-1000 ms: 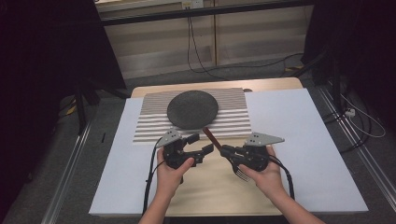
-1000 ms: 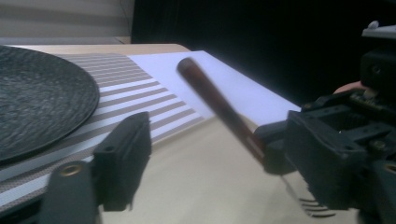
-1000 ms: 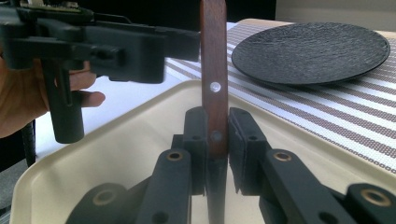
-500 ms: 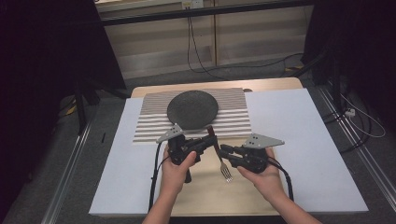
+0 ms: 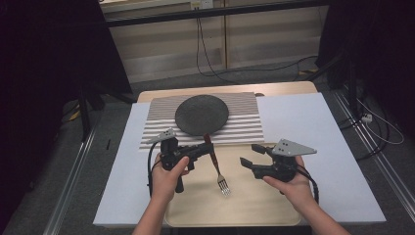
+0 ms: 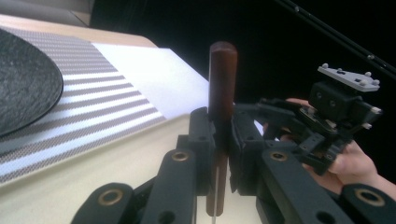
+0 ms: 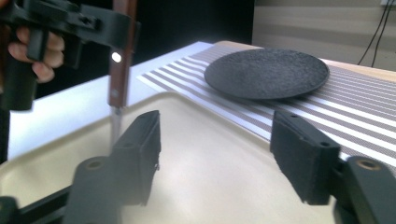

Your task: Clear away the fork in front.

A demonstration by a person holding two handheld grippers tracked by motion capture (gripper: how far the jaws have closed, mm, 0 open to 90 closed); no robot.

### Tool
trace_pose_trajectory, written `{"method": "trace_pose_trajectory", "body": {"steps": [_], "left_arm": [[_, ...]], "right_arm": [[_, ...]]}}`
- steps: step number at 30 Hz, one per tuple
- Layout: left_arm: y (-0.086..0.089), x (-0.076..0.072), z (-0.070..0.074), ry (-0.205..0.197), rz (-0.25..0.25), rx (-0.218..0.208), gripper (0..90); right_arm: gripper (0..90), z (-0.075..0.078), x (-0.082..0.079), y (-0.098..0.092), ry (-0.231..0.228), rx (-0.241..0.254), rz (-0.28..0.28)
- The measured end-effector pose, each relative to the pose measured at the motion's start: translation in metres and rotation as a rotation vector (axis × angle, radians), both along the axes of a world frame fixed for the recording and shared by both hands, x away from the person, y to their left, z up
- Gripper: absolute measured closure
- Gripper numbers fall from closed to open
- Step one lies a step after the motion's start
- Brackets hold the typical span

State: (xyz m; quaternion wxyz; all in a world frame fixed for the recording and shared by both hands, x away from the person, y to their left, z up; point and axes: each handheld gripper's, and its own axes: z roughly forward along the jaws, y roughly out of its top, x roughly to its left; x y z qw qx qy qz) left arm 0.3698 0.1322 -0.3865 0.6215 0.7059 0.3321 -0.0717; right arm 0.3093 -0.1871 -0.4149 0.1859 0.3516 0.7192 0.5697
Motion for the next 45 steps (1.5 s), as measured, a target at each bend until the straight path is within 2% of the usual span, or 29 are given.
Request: {"method": "trace_pose_trajectory", "body": {"steps": [3,5,7,10,12,15,18,30,37,40,44,45], "left_arm": [[0.005,0.000,0.002,0.004,-0.009,0.016,81.1],[0.007,0.000,0.002,0.013,-0.016,0.034,81.2],[0.010,0.000,0.002,0.016,-0.016,0.043,81.2],[0.017,0.000,0.003,0.017,-0.017,0.057,81.1],[0.020,0.000,0.003,0.033,-0.022,0.048,81.1],[0.026,0.001,0.004,0.038,-0.029,0.070,81.1],[0.031,0.001,0.003,0.054,-0.025,0.075,81.1],[0.051,0.004,-0.002,0.076,-0.029,0.118,81.1],[0.058,0.008,-0.003,0.104,-0.042,0.124,81.1],[0.058,0.009,-0.005,0.092,-0.027,0.138,80.6],[0.055,0.011,-0.009,0.031,0.010,0.201,77.8],[0.053,0.012,-0.012,0.029,0.017,0.216,77.1]], "right_arm": [[29.8,-0.001,-0.002,-0.005,-0.007,-0.015,-0.015],[29.0,-0.002,-0.003,-0.008,-0.029,-0.030,-0.021],[26.7,-0.003,-0.001,-0.013,-0.013,-0.011,-0.029],[26.1,-0.004,-0.001,-0.018,-0.015,-0.007,-0.039],[25.5,-0.005,-0.001,-0.021,-0.009,0.004,-0.049],[24.2,-0.006,0.000,-0.024,-0.008,0.000,-0.058],[23.5,-0.007,-0.001,-0.026,-0.006,-0.007,-0.059],[22.8,-0.006,-0.006,-0.036,-0.002,-0.019,-0.073],[22.5,-0.008,-0.009,-0.043,-0.004,-0.022,-0.086],[22.2,-0.010,-0.009,-0.045,-0.002,-0.016,-0.087],[21.5,-0.012,-0.010,-0.046,-0.003,-0.011,-0.093],[21.5,-0.012,-0.010,-0.047,-0.005,-0.010,-0.096]]}}
